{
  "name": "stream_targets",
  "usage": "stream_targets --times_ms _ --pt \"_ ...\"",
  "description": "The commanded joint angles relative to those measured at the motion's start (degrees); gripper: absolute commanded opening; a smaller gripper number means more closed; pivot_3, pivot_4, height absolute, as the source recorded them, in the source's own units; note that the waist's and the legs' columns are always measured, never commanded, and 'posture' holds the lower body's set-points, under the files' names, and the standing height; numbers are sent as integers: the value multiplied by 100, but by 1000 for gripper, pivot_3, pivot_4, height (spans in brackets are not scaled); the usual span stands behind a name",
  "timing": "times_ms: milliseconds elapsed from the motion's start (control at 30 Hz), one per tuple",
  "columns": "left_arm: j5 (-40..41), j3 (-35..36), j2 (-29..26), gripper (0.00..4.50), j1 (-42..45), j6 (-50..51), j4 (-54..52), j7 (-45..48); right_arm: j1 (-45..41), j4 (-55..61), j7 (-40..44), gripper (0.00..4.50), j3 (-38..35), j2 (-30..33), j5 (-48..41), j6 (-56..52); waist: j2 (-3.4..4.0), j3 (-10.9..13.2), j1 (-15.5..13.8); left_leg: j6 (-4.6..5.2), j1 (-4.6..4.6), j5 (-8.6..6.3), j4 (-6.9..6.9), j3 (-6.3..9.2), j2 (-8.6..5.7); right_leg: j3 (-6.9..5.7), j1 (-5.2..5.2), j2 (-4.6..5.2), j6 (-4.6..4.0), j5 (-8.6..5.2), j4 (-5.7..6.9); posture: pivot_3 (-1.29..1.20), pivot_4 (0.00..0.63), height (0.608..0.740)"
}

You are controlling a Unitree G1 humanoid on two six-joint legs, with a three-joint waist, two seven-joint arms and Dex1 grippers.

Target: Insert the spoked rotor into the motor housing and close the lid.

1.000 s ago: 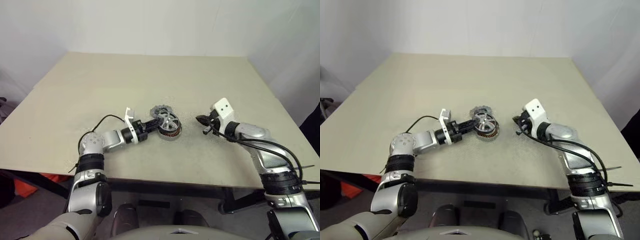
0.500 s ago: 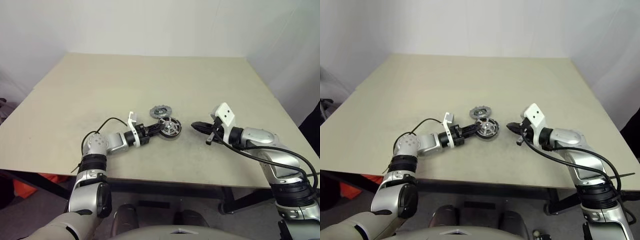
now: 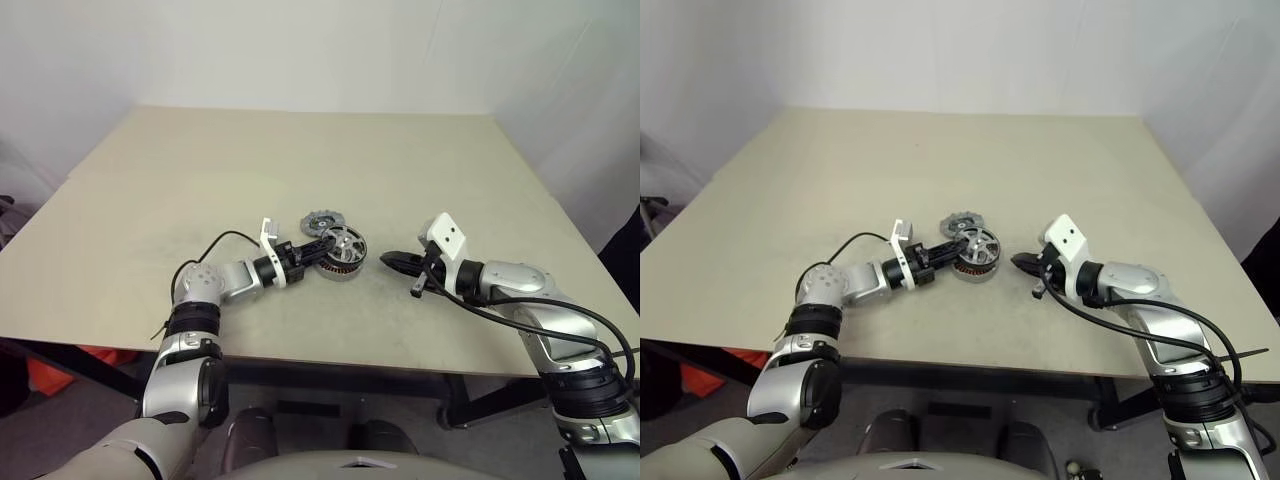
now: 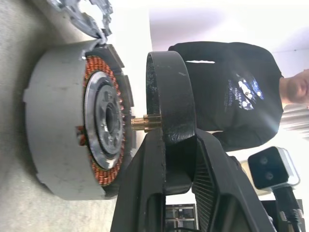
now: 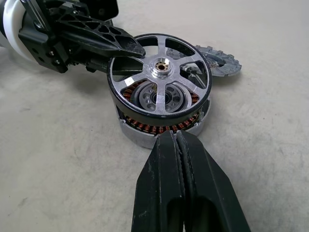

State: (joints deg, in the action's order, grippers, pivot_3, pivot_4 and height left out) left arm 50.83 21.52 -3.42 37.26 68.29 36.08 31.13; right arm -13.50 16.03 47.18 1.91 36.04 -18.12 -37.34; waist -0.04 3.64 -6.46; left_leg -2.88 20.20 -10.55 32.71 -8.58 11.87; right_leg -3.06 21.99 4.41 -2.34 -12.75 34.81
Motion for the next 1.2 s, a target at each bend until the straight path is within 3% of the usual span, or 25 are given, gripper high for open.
stream_targets --times_ms 33,433,667,833,1200 --pt "-34 -55 15 578 136 -73 1 185 -130 217 -10 0 29 65 5 121 0 0 -4 0 0 0 0 0 0 0 0 0 0 0 0 0 0 740" --pt "-266 -121 83 578 167 -358 178 332 -127 270 -60 0 64 87 7 115 0 0 -85 0 0 0 0 0 0 0 0 1 0 0 0 0 0 740" --pt "-392 -156 103 2722 210 -384 257 295 -156 221 -105 0 111 51 24 163 5 -3 -100 1 -16 0 1 0 -2 0 -22 3 1 0 0 0 0 740" --pt "-374 -107 -25 2722 223 -359 100 312 -135 209 -113 0 120 59 13 199 5 -3 -105 18 -39 -11 1 0 -1 0 -69 4 44 -25 -6 0 0 740" --pt "-249 -117 -575 2722 106 -87 -590 447 -207 86 -68 0 179 58 37 246 7 -4 -82 7 -17 -5 -2 1 -2 0 -27 4 7 -3 -6 0 0 740"
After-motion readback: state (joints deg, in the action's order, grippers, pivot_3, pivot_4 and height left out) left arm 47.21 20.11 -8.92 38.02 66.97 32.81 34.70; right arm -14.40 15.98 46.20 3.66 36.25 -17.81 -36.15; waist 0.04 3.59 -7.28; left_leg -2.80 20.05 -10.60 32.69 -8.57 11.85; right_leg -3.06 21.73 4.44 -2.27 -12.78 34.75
